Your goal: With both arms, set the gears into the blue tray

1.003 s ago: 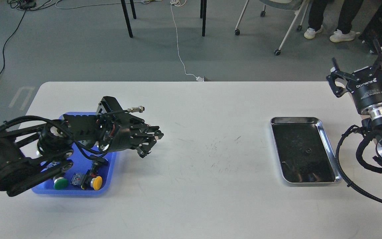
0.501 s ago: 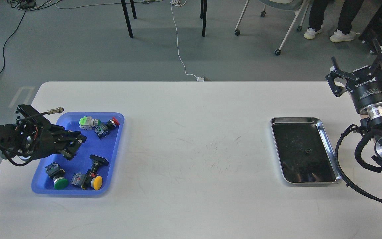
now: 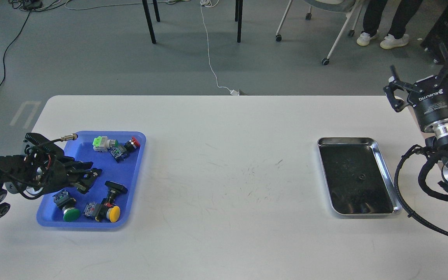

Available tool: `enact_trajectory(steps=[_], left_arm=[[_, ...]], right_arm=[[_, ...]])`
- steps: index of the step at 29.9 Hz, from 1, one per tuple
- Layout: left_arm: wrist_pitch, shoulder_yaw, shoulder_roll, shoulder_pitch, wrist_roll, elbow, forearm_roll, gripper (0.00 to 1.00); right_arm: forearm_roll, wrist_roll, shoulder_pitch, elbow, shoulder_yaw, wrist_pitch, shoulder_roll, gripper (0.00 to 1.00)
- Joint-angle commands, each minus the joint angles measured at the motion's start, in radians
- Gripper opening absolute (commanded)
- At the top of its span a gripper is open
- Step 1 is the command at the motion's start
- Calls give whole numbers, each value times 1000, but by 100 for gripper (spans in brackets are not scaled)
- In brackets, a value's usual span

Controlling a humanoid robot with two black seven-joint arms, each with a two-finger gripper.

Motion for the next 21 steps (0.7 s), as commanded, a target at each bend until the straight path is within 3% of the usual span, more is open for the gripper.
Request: enact_trajectory(steps=[1, 7, 13, 15, 21], left_arm=[[0, -8, 11, -11, -46, -7, -133, 79], [-12, -18, 57, -77, -77, -16, -454, 86], [-38, -20, 49, -200, -69, -16, -1056, 91], [-83, -22, 42, -237, -68, -16, -1249, 97], [-169, -70, -52, -307, -63, -5, -1701, 98]], right_arm=[[0, 0, 3, 3, -1, 2, -3, 98], [-2, 0, 9, 13, -12, 5, -35, 98], [-11, 0, 29, 29, -21, 6, -99, 98], [-12, 0, 34, 39, -23, 6, -139, 98], [-139, 0, 165, 87, -190, 15, -332, 98]])
